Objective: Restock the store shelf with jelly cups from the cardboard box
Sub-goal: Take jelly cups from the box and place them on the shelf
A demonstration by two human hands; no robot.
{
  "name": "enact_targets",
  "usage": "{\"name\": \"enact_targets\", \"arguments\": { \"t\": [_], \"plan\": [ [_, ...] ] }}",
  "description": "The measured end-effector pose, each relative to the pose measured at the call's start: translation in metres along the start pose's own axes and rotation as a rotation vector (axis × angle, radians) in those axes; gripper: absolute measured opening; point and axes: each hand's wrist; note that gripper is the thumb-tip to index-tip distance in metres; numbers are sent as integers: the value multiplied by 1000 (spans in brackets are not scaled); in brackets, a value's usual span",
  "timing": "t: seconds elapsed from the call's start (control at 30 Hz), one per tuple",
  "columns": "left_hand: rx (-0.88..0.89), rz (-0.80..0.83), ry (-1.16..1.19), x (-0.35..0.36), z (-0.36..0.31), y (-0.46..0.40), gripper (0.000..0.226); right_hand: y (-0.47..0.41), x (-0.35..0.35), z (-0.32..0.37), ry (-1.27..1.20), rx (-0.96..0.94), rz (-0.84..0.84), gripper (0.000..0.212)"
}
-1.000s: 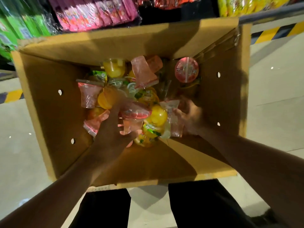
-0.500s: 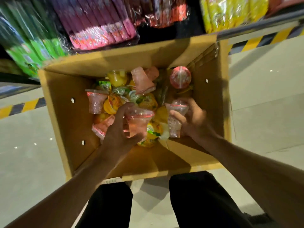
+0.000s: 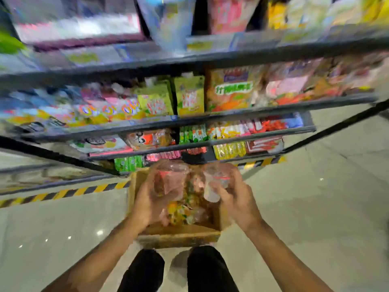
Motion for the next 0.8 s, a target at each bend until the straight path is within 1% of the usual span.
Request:
{"name": "enact_targets", "arguments": {
  "t": [0.03,0.1,0.13,0.2,0.27,0.37,0.47,0.6,0.8],
  "plan": [
    [34,-14,26,-1,-34,15,82,12,-15,29,-40,-13,-9,60],
    [161,-10,0,-3,-92,44,82,33,-38,80,-93,-74,18,47],
    [214,-17,-13,-6,-117,57,80,40,-47,100,-58,-134,21,44],
    [303,-63,-51,-14,-153,74,77,57,-61,140,21,-295,22,50],
    [397,-91,-109,-23,-187,87,73,72,-71,180,78,-415,-2,48],
    [484,-116,-80,-36,-240,107,70,88,-80,235,108,-561,-33,48],
    [626,-168,-156,-48,-285,125,69,97,-83,284,84,-666,-25,48],
    [753,-215,-152,-72,-339,135,65,102,-81,348,120,-833,-25,46],
    [892,-234,-212,-121,-400,131,65,95,-55,426,107,-966,-43,51]
  ]
}}
Point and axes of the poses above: each hand's wrist, its own y-axis away from the middle knuckle, its own x-axis out of the palm, z = x × y, and after that the axes turned 2 degrees about -z, right-handed
